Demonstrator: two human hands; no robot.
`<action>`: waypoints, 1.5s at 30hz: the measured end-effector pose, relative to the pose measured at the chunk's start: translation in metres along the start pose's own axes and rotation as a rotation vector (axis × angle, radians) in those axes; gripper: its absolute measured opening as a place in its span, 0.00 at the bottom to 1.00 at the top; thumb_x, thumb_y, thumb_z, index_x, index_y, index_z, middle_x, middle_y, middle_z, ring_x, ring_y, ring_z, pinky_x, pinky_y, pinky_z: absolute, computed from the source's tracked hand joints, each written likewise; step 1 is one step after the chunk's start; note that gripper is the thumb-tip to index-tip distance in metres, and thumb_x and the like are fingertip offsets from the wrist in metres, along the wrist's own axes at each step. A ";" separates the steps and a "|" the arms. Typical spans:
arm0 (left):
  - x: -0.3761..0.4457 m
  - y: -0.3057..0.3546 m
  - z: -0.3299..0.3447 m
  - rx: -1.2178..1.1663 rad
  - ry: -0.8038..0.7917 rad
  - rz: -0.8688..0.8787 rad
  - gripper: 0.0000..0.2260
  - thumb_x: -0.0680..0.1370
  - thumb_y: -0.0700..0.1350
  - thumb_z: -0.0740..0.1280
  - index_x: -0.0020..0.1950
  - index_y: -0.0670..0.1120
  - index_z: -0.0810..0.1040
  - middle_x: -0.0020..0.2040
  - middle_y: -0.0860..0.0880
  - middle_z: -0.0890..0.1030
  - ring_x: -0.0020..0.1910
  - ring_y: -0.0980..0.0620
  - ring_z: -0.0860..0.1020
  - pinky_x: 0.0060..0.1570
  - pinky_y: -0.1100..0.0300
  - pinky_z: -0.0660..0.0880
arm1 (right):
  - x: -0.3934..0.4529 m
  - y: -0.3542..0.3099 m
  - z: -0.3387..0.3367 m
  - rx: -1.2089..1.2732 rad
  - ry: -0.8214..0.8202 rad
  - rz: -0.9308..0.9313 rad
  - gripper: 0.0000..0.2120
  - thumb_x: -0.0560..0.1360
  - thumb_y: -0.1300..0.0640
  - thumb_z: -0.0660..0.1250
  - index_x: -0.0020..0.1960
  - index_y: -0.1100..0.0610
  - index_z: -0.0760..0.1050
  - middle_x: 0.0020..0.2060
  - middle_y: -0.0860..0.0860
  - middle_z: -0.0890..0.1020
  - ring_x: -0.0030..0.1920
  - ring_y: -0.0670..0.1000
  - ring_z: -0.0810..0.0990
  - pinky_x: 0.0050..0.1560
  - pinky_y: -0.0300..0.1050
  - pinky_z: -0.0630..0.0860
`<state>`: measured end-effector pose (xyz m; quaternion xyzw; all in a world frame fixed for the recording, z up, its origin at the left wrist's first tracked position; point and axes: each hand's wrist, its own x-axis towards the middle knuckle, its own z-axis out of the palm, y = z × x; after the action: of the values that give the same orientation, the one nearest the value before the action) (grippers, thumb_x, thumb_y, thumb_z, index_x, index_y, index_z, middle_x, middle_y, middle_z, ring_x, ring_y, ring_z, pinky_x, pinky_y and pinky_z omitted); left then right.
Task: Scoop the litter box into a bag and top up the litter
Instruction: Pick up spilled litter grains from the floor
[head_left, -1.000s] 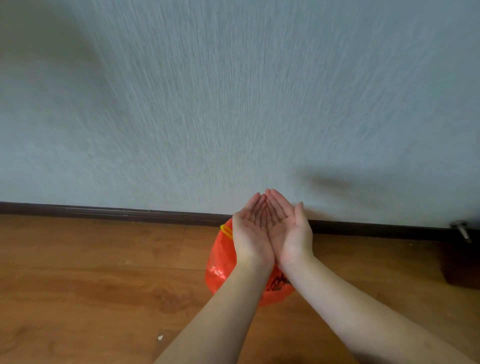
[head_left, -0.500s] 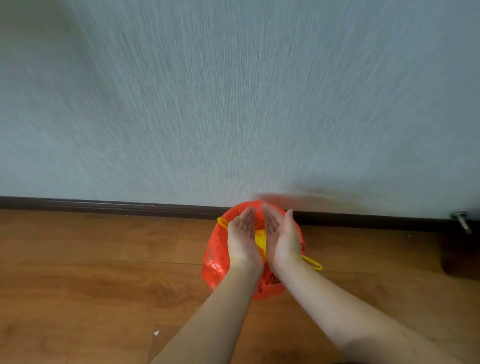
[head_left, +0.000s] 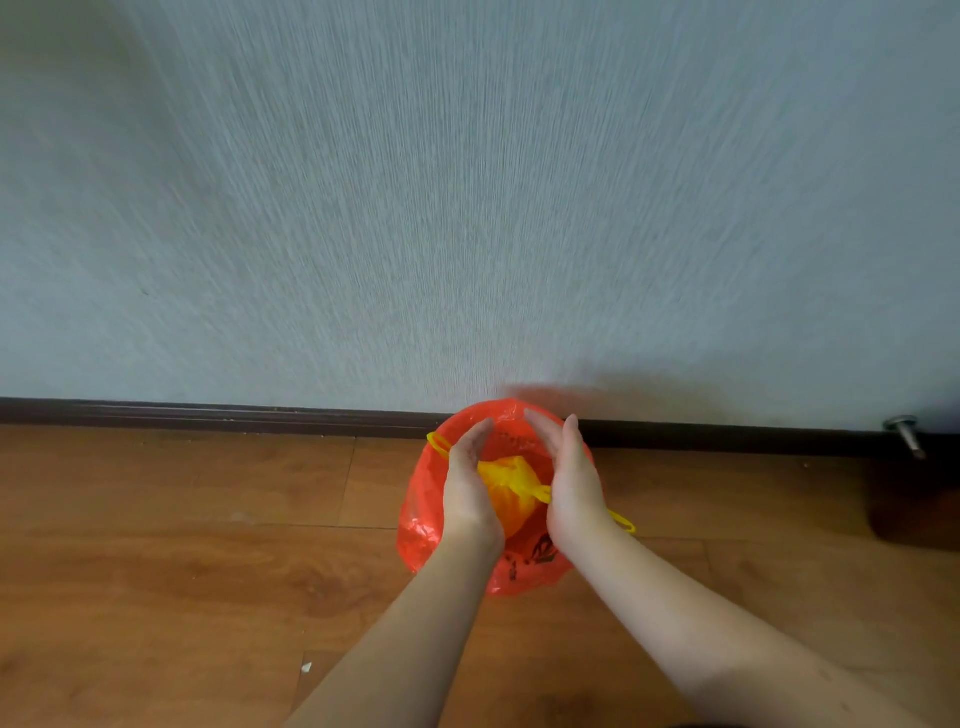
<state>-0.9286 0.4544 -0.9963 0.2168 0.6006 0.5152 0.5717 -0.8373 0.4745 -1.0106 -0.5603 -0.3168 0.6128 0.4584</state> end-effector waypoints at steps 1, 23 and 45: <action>0.000 -0.001 0.000 0.073 0.000 0.030 0.14 0.82 0.46 0.56 0.60 0.51 0.80 0.56 0.55 0.81 0.50 0.64 0.79 0.36 0.74 0.72 | 0.000 -0.001 -0.001 -0.018 0.006 -0.001 0.24 0.82 0.41 0.47 0.62 0.47 0.78 0.63 0.41 0.78 0.66 0.42 0.71 0.67 0.42 0.61; 0.033 0.001 -0.028 1.597 -0.180 0.666 0.34 0.79 0.62 0.34 0.80 0.44 0.46 0.81 0.47 0.44 0.78 0.51 0.36 0.73 0.55 0.28 | -0.002 -0.012 -0.036 -1.093 -0.032 -0.311 0.26 0.82 0.46 0.54 0.77 0.55 0.57 0.73 0.49 0.66 0.73 0.51 0.63 0.72 0.46 0.59; 0.032 -0.015 -0.043 1.516 -0.155 0.598 0.31 0.82 0.59 0.44 0.80 0.44 0.41 0.81 0.46 0.48 0.79 0.52 0.45 0.75 0.56 0.44 | 0.002 -0.007 -0.041 -1.419 -0.095 -0.384 0.32 0.82 0.46 0.53 0.78 0.60 0.45 0.78 0.54 0.46 0.78 0.50 0.44 0.75 0.44 0.46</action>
<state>-0.9713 0.4597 -1.0319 0.7304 0.6616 0.0832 0.1480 -0.7959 0.4737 -1.0119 -0.6297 -0.7491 0.1932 0.0707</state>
